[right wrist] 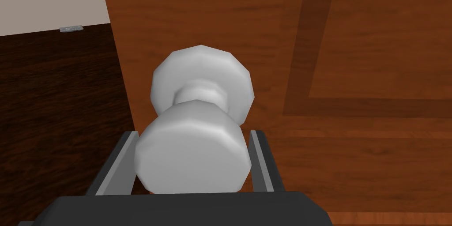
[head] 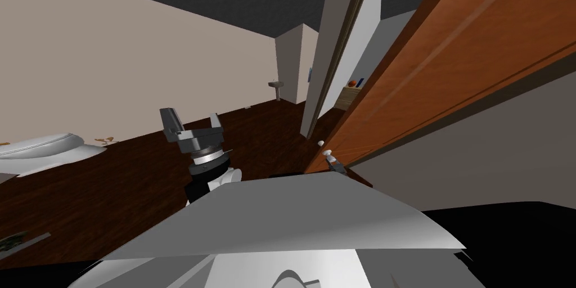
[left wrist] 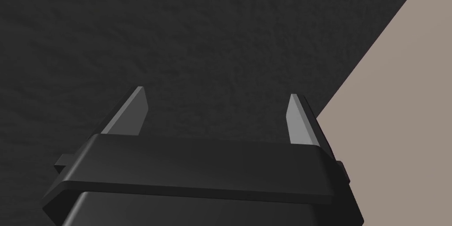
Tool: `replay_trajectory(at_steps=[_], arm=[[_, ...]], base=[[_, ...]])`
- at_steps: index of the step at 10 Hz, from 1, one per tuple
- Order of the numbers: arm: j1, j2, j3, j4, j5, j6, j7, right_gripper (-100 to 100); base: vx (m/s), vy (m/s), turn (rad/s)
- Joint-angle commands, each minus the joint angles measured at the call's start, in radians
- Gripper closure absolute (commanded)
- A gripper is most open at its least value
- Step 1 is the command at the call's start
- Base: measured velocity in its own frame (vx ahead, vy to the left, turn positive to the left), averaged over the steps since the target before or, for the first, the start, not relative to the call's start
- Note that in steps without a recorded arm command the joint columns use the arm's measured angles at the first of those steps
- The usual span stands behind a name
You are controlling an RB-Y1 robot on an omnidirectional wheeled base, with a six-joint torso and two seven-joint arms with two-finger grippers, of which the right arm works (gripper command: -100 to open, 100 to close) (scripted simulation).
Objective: Pull the door open
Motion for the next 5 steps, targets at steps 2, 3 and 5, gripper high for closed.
replay_trajectory(at_steps=[2,3,5], arm=[[-0.003,0.0,0.005,0.01,0.002,-0.005,-0.005,100],[-0.006,0.0,0.007,0.015,0.003,-0.009,-0.008,100],[-0.012,-0.001,0.011,0.028,0.006,-0.018,-0.016,100]], base=[[-0.098,-0.021,0.078],[-0.193,-0.044,0.166],[-0.209,-0.069,0.132]])
